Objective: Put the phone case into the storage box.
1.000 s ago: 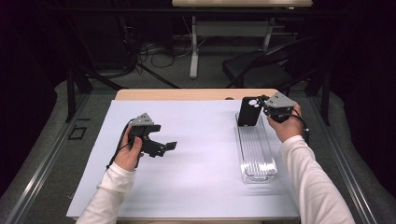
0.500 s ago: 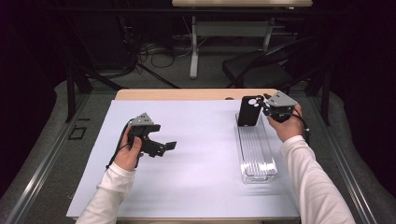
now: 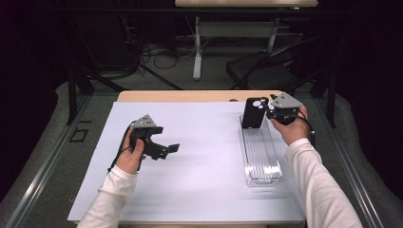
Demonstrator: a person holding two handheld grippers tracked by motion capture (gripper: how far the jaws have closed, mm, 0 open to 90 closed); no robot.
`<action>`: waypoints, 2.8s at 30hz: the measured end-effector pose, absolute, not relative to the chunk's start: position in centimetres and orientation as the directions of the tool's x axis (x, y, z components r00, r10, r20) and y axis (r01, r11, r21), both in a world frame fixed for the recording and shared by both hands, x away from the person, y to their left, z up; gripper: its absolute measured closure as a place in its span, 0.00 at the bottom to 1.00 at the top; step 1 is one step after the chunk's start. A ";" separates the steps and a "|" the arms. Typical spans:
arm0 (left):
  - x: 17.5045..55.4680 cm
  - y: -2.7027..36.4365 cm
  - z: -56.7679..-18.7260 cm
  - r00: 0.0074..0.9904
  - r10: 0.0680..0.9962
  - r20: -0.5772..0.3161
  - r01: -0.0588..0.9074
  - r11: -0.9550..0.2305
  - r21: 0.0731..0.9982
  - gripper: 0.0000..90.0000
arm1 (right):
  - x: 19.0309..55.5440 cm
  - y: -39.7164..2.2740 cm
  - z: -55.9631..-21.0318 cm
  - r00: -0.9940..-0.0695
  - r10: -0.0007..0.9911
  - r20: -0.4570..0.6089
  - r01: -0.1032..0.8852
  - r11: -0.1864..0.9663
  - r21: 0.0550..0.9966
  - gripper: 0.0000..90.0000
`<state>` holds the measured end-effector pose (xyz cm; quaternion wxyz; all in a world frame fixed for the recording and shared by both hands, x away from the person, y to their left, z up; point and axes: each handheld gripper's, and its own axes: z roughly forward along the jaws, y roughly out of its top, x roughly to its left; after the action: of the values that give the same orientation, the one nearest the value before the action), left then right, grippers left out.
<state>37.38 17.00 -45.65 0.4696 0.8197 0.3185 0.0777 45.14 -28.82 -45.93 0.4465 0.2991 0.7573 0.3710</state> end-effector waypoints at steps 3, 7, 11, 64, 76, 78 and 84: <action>37.4 17.0 -45.6 0.784 0.596 -0.174 0.451 -0.356 0.819 0.01 | 45.1 -28.8 -45.9 -0.419 0.787 -0.454 0.125 0.545 0.829 0.54; 37.4 17.0 -45.6 0.786 0.594 -0.172 0.449 -0.357 0.819 0.00 | 45.1 -28.8 -45.8 -0.414 0.792 -0.447 0.136 0.540 0.831 0.49; 37.4 17.1 -45.6 0.784 0.596 -0.173 0.451 -0.356 0.819 0.00 | 45.1 -28.7 -45.8 -0.416 0.796 -0.439 0.151 0.537 0.830 0.41; 37.5 18.2 -45.1 0.781 0.593 -0.193 0.449 -0.320 0.834 0.01 | 41.7 -28.1 -43.0 -0.428 0.899 -0.091 0.367 0.265 0.892 0.00; 37.5 18.2 -45.0 0.782 0.592 -0.194 0.449 -0.319 0.835 0.01 | 40.9 -27.5 -43.0 -0.437 0.899 -0.031 0.408 0.228 0.884 0.00; 37.5 18.2 -45.0 0.782 0.592 -0.193 0.448 -0.319 0.835 0.01 | 40.6 -27.4 -43.0 -0.434 0.901 -0.027 0.410 0.224 0.884 0.00; 37.7 18.2 -45.0 0.782 0.591 -0.196 0.449 -0.318 0.835 0.01 | 39.8 -26.9 -42.8 -0.441 0.897 -0.007 0.410 0.209 0.888 0.00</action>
<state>37.65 18.20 -45.03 0.4875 0.8084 0.3217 0.0727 39.82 -26.91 -42.79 0.2773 0.4501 0.7262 0.4395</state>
